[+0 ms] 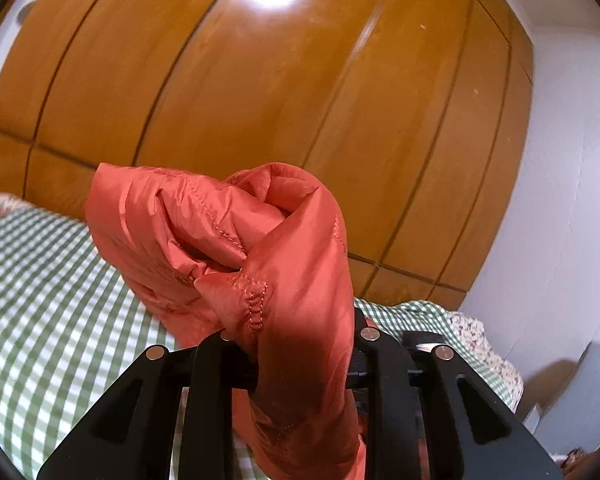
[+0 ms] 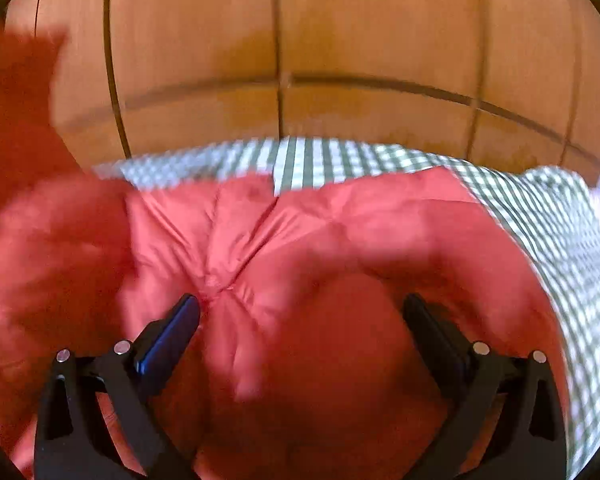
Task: Fold small clothes
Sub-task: 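Fold the lifted hood over the jacket with the left tool while the right tool holds the body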
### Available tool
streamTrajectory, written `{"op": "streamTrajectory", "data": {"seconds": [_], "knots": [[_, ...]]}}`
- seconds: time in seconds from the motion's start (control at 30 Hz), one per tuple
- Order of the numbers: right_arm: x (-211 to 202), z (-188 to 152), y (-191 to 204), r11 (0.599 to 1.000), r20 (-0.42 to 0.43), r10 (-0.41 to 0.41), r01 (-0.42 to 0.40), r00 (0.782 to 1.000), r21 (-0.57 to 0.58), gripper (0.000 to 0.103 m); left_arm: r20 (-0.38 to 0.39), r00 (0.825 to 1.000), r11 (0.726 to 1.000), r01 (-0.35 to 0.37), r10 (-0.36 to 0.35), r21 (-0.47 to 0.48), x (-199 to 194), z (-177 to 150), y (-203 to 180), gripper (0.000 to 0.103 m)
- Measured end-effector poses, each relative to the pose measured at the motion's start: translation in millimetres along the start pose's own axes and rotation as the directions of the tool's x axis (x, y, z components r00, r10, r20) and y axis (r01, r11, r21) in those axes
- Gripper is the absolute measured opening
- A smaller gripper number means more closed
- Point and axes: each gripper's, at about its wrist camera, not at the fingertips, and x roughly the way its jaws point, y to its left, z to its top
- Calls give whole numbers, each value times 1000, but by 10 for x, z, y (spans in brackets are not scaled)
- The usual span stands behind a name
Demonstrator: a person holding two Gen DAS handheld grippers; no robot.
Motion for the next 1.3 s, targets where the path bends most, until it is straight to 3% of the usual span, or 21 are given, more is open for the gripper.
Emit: {"op": "streamTrajectory", "data": {"seconds": [0.1, 0.23, 0.3, 0.4, 0.47, 0.57, 0.63, 0.7, 0.73, 0.8, 0.87, 0.97, 1.1, 1.2, 1.3], "knots": [[-385, -77, -82, 998, 44, 66, -66, 997, -7, 101, -3, 1000, 999, 22, -22, 25, 50, 37, -98, 22], [-358, -342, -16, 990, -56, 111, -115, 992, -80, 101, -11, 998, 997, 65, -64, 51, 196, 30, -261, 23], [-192, -573, 145, 979, -105, 71, -89, 992, -182, 101, -26, 996, 994, 86, -84, 71, 251, 20, -372, 23], [-246, -674, 217, 960, -60, 59, -73, 996, -272, 101, -78, 991, 987, 114, -105, 115, 397, -48, -557, 22], [-323, -604, 119, 963, -85, 95, -113, 992, -245, 101, -95, 989, 979, 129, -115, 160, 466, -90, -675, 22], [-624, -514, -150, 981, -4, 99, -98, 995, -165, 101, -117, 984, 965, 154, -132, 210, 569, -137, -832, 22], [-804, -493, -402, 995, 55, 29, -23, 998, -101, 101, -133, 982, 961, 159, -131, 227, 631, -167, -884, 23], [-883, -520, -648, 996, 60, -75, 78, 995, -38, 101, -149, 979, 957, 171, -138, 233, 695, -203, -948, 22], [-860, -562, -805, 989, 28, -148, 149, 989, -2, 101, -159, 976, 955, 181, -146, 234, 733, -231, -975, 23], [-744, -652, -999, 974, -53, -219, 221, 974, 41, 101, -182, 971, 952, 196, -155, 234, 819, -291, -1023, 23], [-620, -745, -1203, 975, -117, -161, 176, 980, 134, 101, -203, 966, 948, 205, -157, 244, 883, -346, -1097, 23], [-640, -829, -1292, 959, -116, -107, 133, 987, 249, 101, -245, 958, 936, 218, -151, 275, 1027, -480, -1241, 24], [-669, -831, -1252, 970, -96, -123, 140, 988, 200, 101, -303, 943, 919, 234, -136, 316, 1190, -680, -1381, 24], [-659, -824, -1357, 967, -90, -89, 108, 992, 229, 101, -361, 920, 908, 273, -150, 319, 1301, -874, -1455, 30], [-722, -841, -1410, 970, -90, -56, 76, 994, 229, 101, -389, 908, 899, 292, -153, 327, 1376, -1031, -1491, 34]]}}
